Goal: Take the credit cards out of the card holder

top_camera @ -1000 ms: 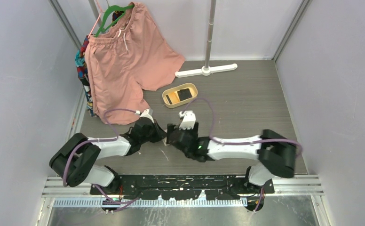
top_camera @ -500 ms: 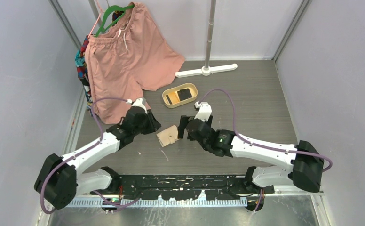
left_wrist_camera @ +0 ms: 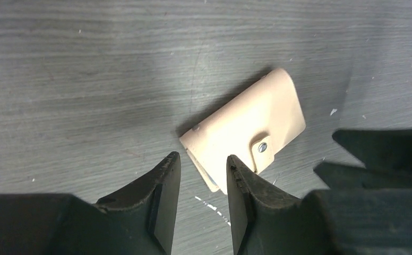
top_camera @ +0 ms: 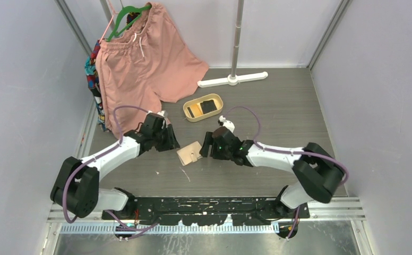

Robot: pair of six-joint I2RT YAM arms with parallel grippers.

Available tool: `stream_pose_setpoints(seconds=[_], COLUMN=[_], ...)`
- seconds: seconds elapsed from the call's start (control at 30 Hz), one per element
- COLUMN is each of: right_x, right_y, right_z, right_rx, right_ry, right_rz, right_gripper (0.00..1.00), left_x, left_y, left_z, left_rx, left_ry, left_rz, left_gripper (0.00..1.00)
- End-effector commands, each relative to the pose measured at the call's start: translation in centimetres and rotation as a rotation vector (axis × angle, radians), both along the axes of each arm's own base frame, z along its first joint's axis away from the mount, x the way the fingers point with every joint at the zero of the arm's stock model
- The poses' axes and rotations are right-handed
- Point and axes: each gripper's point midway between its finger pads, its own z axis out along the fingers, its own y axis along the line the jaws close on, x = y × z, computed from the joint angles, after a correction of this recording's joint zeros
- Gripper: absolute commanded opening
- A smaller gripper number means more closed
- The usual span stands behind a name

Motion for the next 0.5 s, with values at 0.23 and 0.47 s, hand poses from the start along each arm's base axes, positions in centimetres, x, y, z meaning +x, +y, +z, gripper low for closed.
stream_pose_setpoints(seconds=[0.23,0.47], right_x=[3.8,4.2], right_y=[5.4,4.2], right_z=[2.5,1.6], right_rx=[0.012,-0.177], right_ry=[-0.063,-0.061], right_rz=[0.312,0.351], right_gripper=[1.0,1.0], left_x=[-4.4,-5.4], left_y=[2.0,1.9], left_z=[-1.5,-2.9], left_rx=[-0.061,-0.093], left_ry=[0.161,0.205], left_rz=[0.199,0.239], left_gripper=[0.39,0.39])
